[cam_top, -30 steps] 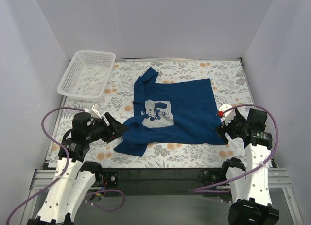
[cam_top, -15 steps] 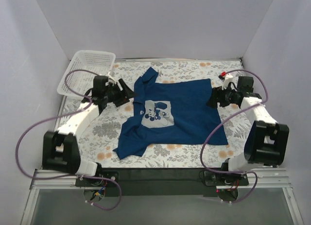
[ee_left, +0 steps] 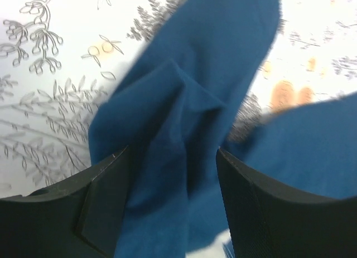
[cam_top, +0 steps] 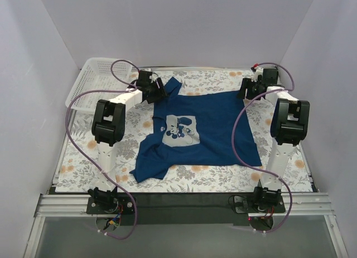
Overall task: Fold and stack the t-shirts
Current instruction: Flatten the tshirt out
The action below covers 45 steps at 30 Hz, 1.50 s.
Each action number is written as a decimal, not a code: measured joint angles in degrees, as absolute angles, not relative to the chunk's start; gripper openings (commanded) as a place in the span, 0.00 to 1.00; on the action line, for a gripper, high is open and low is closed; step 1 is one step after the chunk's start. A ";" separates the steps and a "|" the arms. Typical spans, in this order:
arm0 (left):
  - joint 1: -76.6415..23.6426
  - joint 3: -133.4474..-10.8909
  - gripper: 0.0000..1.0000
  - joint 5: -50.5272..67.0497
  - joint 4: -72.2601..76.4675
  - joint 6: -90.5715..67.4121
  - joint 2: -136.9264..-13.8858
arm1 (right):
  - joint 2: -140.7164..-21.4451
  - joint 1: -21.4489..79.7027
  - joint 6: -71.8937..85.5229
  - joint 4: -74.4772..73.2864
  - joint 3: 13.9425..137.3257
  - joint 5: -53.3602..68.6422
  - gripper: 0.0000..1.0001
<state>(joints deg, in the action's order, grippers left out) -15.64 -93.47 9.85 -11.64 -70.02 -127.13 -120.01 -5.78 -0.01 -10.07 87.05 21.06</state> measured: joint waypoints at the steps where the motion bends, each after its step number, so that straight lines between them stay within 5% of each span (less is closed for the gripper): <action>1: -15.75 -95.07 0.57 9.19 -12.38 -69.60 -128.46 | -121.64 -5.54 0.19 -10.13 88.44 20.82 0.59; 4: -15.94 -99.59 0.49 7.75 -14.50 -68.45 -131.07 | -125.73 -5.06 0.78 -10.46 92.31 20.10 0.59; 7: -16.14 -103.74 0.30 5.74 -16.75 -67.11 -133.10 | -128.11 -4.49 1.21 -10.55 94.89 19.68 0.56; 11: -16.27 -104.49 0.00 3.62 -19.14 -65.12 -133.75 | -129.01 -4.01 1.10 -10.94 96.25 19.14 0.30; 12: -16.27 -104.33 0.00 3.29 -19.44 -64.49 -133.71 | -129.12 -3.92 1.26 -11.20 96.25 19.00 0.17; 15: -16.25 -102.65 0.00 1.76 -19.64 -62.50 -132.97 | -129.47 -3.86 1.21 -11.90 96.20 18.59 0.01; 27: -11.75 -85.45 0.00 -0.84 -21.45 -55.33 -117.43 | -119.61 -9.32 -2.66 -10.57 82.24 15.57 0.01; 38: -11.00 -69.34 0.00 9.10 -22.22 -55.22 -109.30 | -108.18 -12.25 -11.33 -10.48 67.00 17.47 0.01; 42: -11.16 -63.66 0.05 8.95 -22.87 -56.29 -103.96 | -105.45 -12.27 -13.58 -10.55 65.10 22.37 0.53; 45: -11.14 -60.97 0.18 6.94 -22.83 -57.34 -100.95 | -105.34 -12.25 -13.69 -10.15 65.82 26.09 0.61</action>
<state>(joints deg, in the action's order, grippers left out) -11.14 -60.97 6.94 -22.83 -57.34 -100.95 -105.34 -12.25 -13.69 -10.15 65.82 26.09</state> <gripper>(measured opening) 0.139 0.563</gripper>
